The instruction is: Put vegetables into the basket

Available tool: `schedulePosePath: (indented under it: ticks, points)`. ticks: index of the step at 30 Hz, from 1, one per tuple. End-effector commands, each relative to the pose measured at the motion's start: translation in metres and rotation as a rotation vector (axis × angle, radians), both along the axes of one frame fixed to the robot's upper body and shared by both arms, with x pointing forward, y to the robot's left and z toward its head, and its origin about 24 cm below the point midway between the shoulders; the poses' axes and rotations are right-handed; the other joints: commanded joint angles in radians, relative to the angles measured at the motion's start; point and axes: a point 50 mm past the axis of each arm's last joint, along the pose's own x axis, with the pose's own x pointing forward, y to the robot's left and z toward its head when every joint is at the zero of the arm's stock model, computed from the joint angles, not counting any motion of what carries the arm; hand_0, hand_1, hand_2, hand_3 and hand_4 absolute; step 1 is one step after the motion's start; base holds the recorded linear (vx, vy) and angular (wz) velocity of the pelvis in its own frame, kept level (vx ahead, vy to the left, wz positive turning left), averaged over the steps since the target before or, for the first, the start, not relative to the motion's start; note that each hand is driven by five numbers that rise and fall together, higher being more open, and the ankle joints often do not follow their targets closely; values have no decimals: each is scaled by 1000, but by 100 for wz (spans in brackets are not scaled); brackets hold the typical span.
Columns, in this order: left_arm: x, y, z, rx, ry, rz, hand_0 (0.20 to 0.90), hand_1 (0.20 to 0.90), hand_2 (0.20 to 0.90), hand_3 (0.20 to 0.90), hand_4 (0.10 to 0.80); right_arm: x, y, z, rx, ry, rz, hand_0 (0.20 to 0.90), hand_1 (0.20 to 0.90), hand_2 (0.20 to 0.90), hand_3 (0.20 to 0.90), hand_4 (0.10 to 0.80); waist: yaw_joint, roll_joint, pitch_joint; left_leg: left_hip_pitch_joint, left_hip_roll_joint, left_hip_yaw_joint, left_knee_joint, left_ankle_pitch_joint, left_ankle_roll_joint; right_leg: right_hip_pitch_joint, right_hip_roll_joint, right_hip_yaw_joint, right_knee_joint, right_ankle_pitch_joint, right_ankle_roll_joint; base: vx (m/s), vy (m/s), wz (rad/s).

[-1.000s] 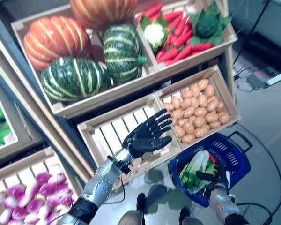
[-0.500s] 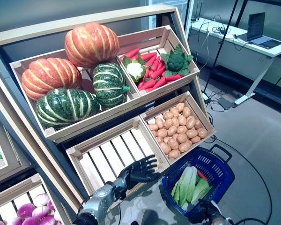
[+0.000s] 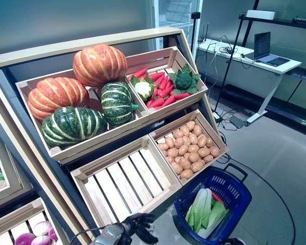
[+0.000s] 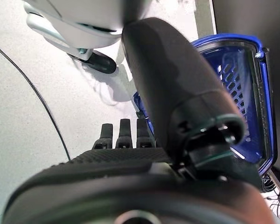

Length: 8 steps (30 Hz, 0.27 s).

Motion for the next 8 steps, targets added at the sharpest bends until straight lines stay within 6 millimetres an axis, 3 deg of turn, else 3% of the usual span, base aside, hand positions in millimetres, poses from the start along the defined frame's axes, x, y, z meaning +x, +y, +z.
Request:
schedulePosePath:
  ticks: [1,8]
  points:
    - [34,6,11,117,-118,-6,900,900,900,900,800,20,0,3,9,-39,-44,900,900,900,900,800,14,-1,39,45,28,27,9,-79,-17,-35,-28,-21,10,82,-3,0,0,0]
    - [0,28,-5,318,-26,68,900,900,900,900,800,23,5,3,25,-41,-48,900,900,900,900,800,23,-1,37,51,28,13,9,-81,-19,-22,-29,-29,4,75,-9,1,1,1]
